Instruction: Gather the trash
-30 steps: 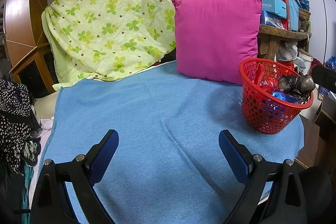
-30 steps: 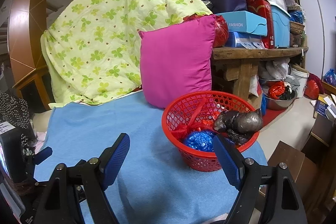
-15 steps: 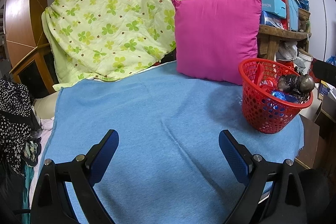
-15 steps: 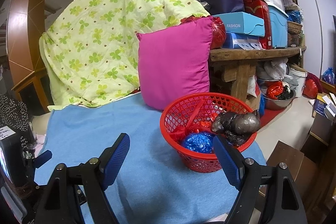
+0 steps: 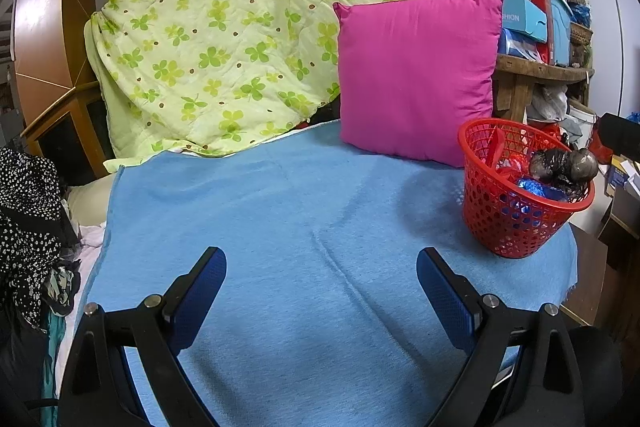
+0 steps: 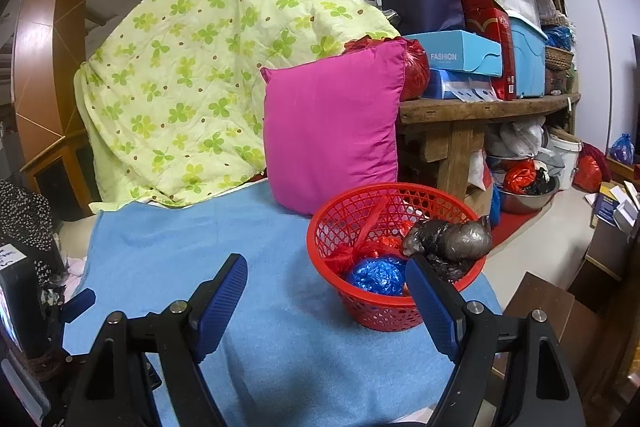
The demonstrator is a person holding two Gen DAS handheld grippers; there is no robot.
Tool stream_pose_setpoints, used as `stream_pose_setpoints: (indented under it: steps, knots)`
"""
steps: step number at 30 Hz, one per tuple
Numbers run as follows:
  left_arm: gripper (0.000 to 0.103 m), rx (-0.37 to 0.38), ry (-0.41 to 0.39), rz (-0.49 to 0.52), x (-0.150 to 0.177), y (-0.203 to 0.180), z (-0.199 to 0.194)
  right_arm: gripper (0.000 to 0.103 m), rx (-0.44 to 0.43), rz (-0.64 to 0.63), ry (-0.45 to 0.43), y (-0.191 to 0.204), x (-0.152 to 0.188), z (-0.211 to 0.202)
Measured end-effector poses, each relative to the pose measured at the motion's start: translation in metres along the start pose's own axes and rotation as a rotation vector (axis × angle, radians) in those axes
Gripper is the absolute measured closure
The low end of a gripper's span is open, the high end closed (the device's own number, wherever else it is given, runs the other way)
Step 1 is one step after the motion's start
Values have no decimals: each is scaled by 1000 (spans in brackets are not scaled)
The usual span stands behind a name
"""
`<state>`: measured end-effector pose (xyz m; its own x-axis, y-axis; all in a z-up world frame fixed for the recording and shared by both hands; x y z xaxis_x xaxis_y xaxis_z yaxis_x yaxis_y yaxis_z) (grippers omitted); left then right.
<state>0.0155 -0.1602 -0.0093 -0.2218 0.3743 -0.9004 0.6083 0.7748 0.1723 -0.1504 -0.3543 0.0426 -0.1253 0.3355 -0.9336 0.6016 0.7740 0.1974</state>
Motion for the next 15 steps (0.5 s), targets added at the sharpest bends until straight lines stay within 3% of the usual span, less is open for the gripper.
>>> stream_pose_setpoints:
  steps: [15]
  knots:
    - [7, 0, -1, 4, 0, -2, 1, 19, -1, -3, 17, -2, 7, 10]
Point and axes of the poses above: each gripper's, at about its wrist camera, not at the fingertips, and z roughly the way its jaws point, y to its left, x to its underside, the point moved 10 cm from there along z, roughly the way its jaws point, and after that the axes turned 7 degrees about -y, right-handed, at the moved point
